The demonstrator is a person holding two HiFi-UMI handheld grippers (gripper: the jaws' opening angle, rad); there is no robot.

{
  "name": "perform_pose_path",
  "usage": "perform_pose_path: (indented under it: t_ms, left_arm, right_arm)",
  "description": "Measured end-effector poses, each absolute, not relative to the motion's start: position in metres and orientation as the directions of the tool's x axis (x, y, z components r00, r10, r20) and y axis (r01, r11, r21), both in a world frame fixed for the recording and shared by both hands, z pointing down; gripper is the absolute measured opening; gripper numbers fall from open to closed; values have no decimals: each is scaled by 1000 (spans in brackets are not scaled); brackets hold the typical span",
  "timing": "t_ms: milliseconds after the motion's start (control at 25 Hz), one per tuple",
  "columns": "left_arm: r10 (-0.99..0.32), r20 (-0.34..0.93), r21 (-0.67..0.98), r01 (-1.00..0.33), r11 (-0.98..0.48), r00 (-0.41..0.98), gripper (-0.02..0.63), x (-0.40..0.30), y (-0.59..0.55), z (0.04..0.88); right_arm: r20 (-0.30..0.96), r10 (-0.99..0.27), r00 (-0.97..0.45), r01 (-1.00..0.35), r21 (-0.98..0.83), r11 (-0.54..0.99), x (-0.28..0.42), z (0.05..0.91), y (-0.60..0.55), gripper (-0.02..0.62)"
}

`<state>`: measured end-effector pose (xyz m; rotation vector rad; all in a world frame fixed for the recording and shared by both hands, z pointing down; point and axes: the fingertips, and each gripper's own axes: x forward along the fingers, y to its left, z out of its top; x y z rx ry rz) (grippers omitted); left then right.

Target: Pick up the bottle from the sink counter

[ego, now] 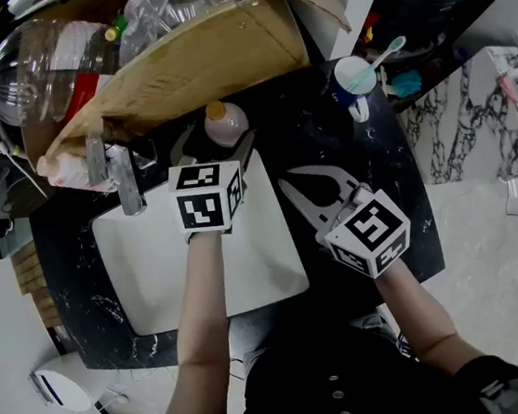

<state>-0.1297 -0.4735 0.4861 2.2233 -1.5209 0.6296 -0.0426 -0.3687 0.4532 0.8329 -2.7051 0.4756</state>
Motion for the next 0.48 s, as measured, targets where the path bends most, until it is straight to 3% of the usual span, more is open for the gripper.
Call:
perform_pose_path:
  t_ms: [480]
  left_arm:
    - [-731, 575, 73, -913, -402, 367, 385, -122, -490, 497]
  right_arm:
    - [355, -483, -800, -579, -249, 776, -41, 453, -371, 5]
